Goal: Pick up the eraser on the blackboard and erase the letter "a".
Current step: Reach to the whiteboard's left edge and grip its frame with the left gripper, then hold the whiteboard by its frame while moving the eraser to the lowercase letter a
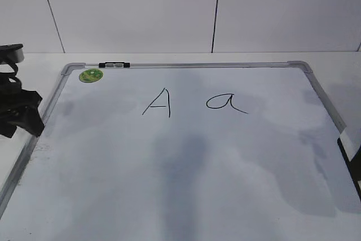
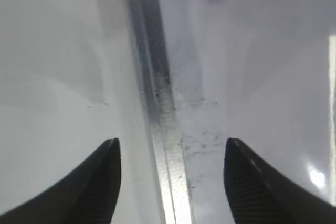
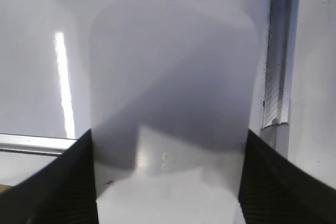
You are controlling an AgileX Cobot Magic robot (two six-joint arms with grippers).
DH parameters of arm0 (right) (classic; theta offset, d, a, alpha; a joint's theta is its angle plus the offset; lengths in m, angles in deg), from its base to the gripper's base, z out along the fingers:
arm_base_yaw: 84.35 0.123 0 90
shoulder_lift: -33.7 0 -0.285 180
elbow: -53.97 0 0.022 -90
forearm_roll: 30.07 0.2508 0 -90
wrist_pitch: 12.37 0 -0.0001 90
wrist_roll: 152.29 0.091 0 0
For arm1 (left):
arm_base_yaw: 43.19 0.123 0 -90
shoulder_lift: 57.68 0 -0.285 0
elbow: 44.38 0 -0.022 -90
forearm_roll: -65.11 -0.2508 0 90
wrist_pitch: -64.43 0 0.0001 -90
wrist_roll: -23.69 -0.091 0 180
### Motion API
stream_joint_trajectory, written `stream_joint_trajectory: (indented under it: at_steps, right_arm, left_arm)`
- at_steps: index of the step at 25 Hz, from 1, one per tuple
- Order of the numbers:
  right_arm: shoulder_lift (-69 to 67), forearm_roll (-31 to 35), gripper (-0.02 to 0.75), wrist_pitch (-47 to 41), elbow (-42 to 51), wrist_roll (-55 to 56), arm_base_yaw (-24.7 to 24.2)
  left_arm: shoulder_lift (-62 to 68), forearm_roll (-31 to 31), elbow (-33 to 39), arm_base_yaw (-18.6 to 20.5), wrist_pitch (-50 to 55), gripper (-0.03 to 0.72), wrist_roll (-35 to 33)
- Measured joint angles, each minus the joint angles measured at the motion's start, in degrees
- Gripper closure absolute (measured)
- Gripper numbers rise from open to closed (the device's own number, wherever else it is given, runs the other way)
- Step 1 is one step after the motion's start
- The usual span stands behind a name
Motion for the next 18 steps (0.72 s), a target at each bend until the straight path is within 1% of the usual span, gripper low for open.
stream_joint_trajectory:
  at_steps: [3,7,14,18]
  right_arm:
    - [0.0,0.0,0.178,0.11,0.0,0.0,0.0]
    - [0.0,0.0,0.178,0.67,0.0,0.0,0.0]
    - [0.0,0.13,0.178,1.38,0.0,0.0,0.0]
    - [0.0,0.13,0.178,1.38,0.0,0.0,0.0]
  left_arm:
    - [0.76,0.17,0.0,1.69,0.0,0.25,0.0]
    - [1.37,0.28,0.0,2.21,0.0,0.316,0.0]
    - [3.24,0.4,0.0,2.21,0.0,0.335,0.0]
    - [4.71,0.4,-0.09,2.21,0.0,0.367,0.0]
